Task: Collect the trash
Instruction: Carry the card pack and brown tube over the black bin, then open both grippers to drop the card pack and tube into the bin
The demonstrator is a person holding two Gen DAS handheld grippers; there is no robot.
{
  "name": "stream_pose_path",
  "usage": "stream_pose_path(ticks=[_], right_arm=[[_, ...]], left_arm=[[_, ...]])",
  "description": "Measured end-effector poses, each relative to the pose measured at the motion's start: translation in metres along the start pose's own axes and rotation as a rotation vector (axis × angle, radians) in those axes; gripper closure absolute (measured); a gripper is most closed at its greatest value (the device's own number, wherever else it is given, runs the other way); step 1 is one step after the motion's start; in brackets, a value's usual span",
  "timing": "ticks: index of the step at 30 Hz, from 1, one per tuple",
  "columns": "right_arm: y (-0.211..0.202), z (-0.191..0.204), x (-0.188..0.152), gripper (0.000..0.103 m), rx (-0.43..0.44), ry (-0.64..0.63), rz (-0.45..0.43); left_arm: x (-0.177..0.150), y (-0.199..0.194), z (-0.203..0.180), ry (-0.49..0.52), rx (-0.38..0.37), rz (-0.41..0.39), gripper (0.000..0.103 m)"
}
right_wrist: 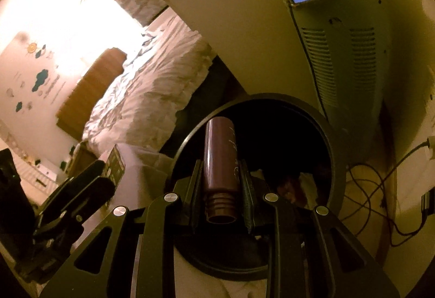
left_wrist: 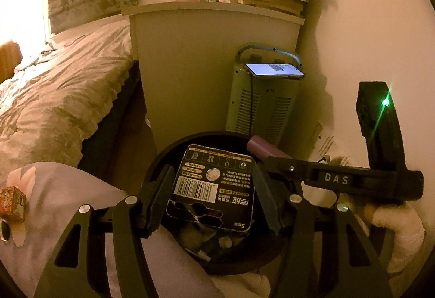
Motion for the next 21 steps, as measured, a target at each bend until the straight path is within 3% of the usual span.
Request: stream_pose_path(ticks=[21], right_arm=[[0.015, -0.014, -0.005, 0.077, -0.015, 0.03, 0.036]], left_arm=[[0.002, 0.008, -0.004, 0.018, 0.007, 0.004, 0.044]])
Point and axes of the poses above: each gripper's, at about its wrist camera, not at the fingertips, and y roughly the way its jaws point, z to its left, x to its top, the point moved 5 cm from there along y, roughly the way its jaws point, and after that the axes turned 9 degrees about -y, right-handed, at the moved point
